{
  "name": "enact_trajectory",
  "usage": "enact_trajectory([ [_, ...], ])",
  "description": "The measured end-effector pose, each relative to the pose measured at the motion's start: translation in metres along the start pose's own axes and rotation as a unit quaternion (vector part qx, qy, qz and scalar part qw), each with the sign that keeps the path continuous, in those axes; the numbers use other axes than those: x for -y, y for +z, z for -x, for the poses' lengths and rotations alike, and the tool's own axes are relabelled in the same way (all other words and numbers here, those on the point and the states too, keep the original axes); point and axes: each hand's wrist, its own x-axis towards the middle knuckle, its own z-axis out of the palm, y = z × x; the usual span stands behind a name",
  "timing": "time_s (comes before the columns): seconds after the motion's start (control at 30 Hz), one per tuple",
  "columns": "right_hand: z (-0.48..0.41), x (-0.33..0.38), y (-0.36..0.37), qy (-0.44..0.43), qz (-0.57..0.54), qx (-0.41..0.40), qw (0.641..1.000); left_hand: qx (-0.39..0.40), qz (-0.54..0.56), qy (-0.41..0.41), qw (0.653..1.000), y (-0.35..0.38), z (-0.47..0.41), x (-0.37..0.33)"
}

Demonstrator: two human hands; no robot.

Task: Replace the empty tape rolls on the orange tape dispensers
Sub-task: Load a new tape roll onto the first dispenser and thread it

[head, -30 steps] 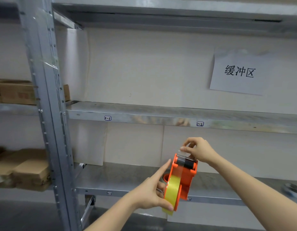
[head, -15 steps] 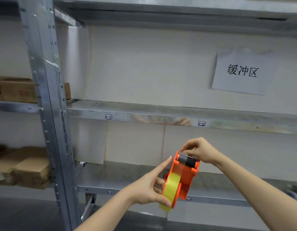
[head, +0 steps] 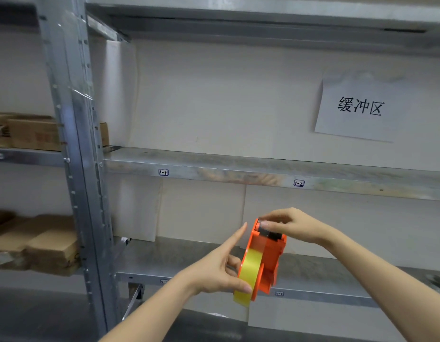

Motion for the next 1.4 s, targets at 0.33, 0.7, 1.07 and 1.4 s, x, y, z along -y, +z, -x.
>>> enact_trajectory([
  [0.33, -0.01, -0.026, 0.04, -0.004, -0.008, 0.044, 0.999, -0.074, 0.074, -0.04, 0.994, -0.014, 0.012, 0.02],
  [0.7, -0.027, -0.041, 0.051, -0.088, -0.026, 0.062, 0.994, -0.217, 0.181, -0.001, 0.959, -0.037, 0.023, 0.038],
  [1.07, -0.059, -0.053, 0.067, -0.111, -0.06, 0.02, 0.992, -0.287, 0.244, -0.025, 0.926, -0.052, 0.008, 0.049],
  [1.4, -0.131, -0.044, 0.118, -0.059, -0.103, 0.016, 0.993, -0.271, 0.277, -0.071, 0.919, -0.132, -0.005, 0.111],
])
